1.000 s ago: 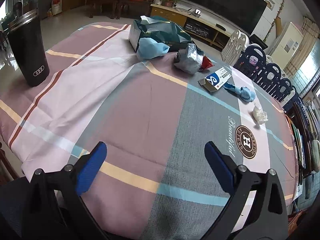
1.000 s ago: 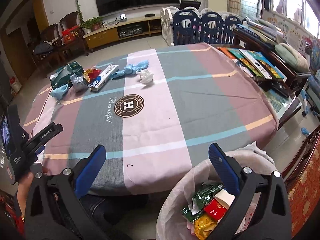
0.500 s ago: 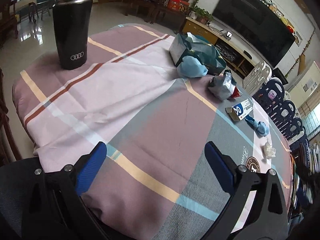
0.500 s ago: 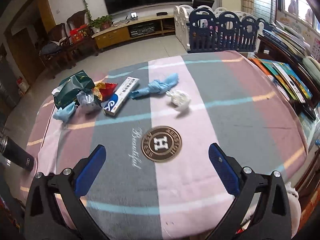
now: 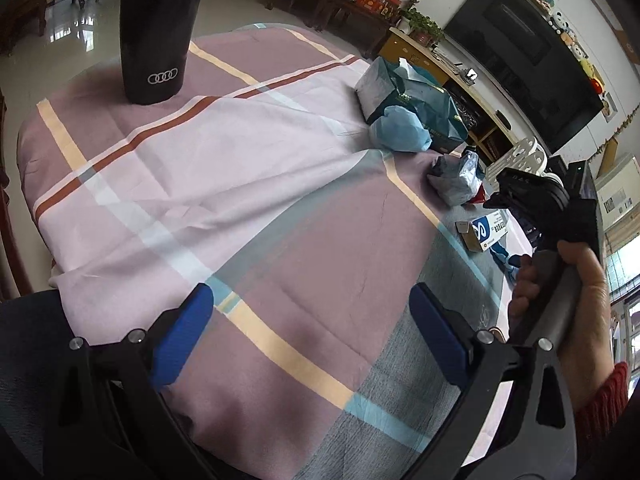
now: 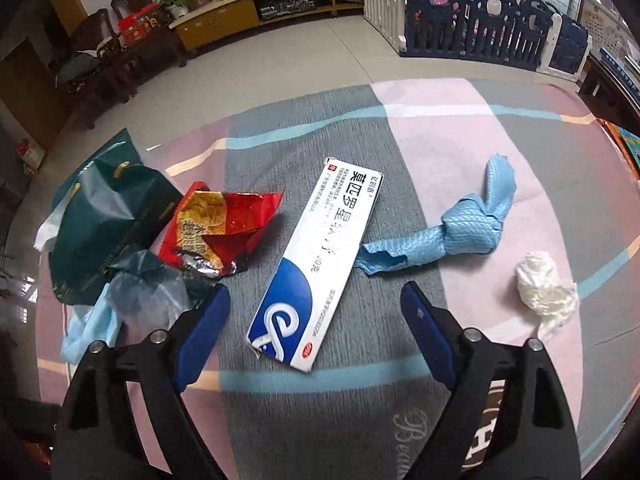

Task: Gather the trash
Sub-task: 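Grasp the blue knotted cloth with the right tool while the left tool grasps the white medicine box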

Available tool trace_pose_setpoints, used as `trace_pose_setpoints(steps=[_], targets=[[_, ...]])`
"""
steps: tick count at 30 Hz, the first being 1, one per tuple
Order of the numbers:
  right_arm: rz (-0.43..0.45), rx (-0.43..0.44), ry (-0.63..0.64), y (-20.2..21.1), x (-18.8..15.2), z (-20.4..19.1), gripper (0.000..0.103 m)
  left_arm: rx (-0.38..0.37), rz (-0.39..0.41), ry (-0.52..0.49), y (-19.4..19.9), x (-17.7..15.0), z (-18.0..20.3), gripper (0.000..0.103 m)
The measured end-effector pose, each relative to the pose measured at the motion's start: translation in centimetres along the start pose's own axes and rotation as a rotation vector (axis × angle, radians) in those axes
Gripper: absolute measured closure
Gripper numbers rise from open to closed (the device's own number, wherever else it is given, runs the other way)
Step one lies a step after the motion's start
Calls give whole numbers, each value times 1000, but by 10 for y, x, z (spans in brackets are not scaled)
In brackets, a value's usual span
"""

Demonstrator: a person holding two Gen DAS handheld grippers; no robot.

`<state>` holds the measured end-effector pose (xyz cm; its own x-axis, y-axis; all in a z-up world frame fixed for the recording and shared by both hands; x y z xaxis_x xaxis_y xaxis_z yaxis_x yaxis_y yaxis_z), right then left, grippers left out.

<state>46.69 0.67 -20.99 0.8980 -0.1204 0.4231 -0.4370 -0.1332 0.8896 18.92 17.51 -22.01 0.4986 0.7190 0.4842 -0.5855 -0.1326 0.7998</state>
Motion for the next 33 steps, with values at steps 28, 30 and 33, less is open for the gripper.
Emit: trace_pose_setpoints(steps=[28, 30, 33], targets=[[73, -25, 21, 30, 19, 106, 16, -76, -48, -26, -7, -1, 9, 4], [69, -72, 76, 17, 22, 92, 16, -65, -46, -87, -8, -3, 19, 4], [44, -104, 144, 1, 20, 77, 27, -55, -45, -133, -8, -5, 27, 4]])
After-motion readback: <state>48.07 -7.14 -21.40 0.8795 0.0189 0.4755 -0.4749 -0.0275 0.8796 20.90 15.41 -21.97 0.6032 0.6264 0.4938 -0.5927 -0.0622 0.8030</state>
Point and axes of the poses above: each gripper's, at about its wrist camera, not at the fingertips, and y roughly against the way its jaws point, z to its right, x to its top, the point moved 1 cm from there along -y, roughly the way its jaws point, and after that the axes turned 4 degrees about -y, right-handed, at the moved point
